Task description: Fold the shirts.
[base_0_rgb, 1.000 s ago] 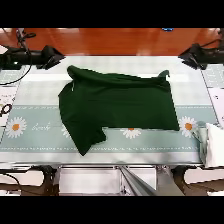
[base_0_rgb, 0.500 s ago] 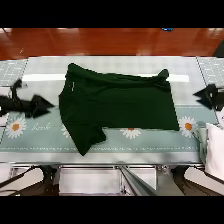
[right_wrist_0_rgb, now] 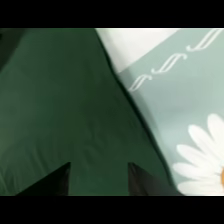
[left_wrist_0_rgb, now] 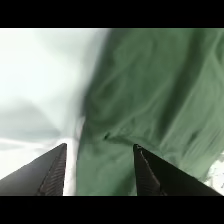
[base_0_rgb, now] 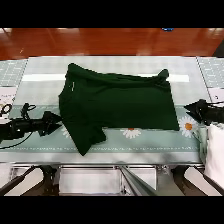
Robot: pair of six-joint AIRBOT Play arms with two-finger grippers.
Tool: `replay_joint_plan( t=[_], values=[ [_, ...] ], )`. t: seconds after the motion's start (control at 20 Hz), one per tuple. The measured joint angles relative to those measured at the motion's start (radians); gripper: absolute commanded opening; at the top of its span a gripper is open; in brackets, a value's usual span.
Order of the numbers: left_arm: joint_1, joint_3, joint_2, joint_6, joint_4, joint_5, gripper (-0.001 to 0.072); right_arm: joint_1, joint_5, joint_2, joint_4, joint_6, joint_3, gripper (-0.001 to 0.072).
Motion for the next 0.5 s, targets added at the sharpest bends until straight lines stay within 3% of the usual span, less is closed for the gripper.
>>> replay_joint_plan(
  t=[0.15, 0.2, 0.25, 0.3, 0.5],
  values=[
    [-0.072, -0.005, -0.024, -0.004, -0.05, 0.061, 0.0495, -0.001, 0.004, 0.004, 0.005, -0.011, -0.007, 0.0412],
    [-0.102, 0.0, -0.034, -0.004, -0.056, 0.079, 0.036, -0.003, 0.005, 0.005, 0.004, -0.013, -0.008, 0.0412],
    [-0.134, 0.012, -0.049, -0.003, -0.055, 0.101, 0.0131, -0.008, -0.001, 0.005, 0.001, -0.014, -0.006, 0.0412],
    [-0.16, 0.027, -0.066, -0.003, -0.046, 0.114, 0.0022, -0.02, -0.008, 0.003, -0.009, -0.013, -0.002, 0.0412],
    [-0.227, 0.127, -0.126, 0.024, -0.049, 0.069, 0.0021, -0.097, 0.03, -0.007, -0.114, 0.015, 0.008, 0.0412]
  ],
)
